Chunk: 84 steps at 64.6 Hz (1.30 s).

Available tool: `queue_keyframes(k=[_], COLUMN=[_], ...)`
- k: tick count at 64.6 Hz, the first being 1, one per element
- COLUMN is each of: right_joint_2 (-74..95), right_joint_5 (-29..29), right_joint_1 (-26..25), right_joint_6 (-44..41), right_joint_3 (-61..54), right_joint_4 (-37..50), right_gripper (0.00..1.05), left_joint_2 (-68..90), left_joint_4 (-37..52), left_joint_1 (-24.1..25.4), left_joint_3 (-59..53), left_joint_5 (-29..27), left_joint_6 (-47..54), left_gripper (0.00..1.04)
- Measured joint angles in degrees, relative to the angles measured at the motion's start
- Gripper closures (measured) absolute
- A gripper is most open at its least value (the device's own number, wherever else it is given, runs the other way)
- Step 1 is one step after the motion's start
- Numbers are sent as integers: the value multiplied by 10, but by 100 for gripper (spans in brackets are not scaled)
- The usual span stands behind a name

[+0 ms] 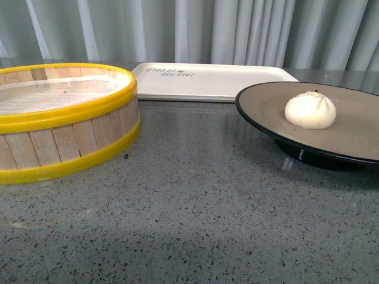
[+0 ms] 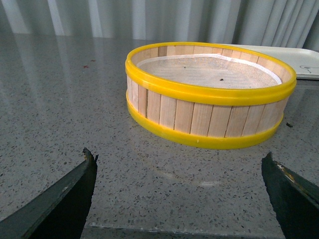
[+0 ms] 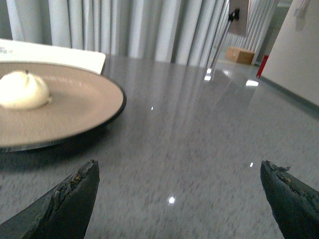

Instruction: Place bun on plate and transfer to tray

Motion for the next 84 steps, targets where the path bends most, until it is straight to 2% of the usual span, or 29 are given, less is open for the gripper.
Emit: queue_keyframes(k=[8, 11, 15, 24, 34, 43, 61, 80, 84], right_joint_2=[156, 208, 314, 447, 499, 526, 554, 615, 624], right_joint_5=[-85, -111, -158, -233, -295, -335, -383, -427, -433], right_joint_1=[-66, -86, -120, -147, -132, -123, -105, -81, -76], right_joint_6=[32, 60, 140, 326, 539, 668, 774, 808, 810], right_joint_3=[54, 73, 118, 185, 224, 240, 245, 266, 268], right_joint_4=[127, 158, 195, 165, 147, 130, 113, 142, 149], right_gripper=[8, 8, 8, 8, 8, 8, 8, 9, 16], left_joint_2=[0, 0, 0, 0, 0, 0, 0, 0, 0], left_joint_4=[0, 0, 0, 0, 0, 0, 0, 0, 0], left_joint_1=[0, 0, 0, 0, 0, 0, 0, 0, 0], left_joint_3=[0, 0, 0, 0, 0, 0, 0, 0, 0], left_joint_5=[0, -1, -1, -1, -1, -1, -1, -1, -1], left_joint_6=[0, 0, 0, 0, 0, 0, 0, 0, 0], left_gripper=[7, 7, 7, 7, 7, 7, 7, 7, 7])
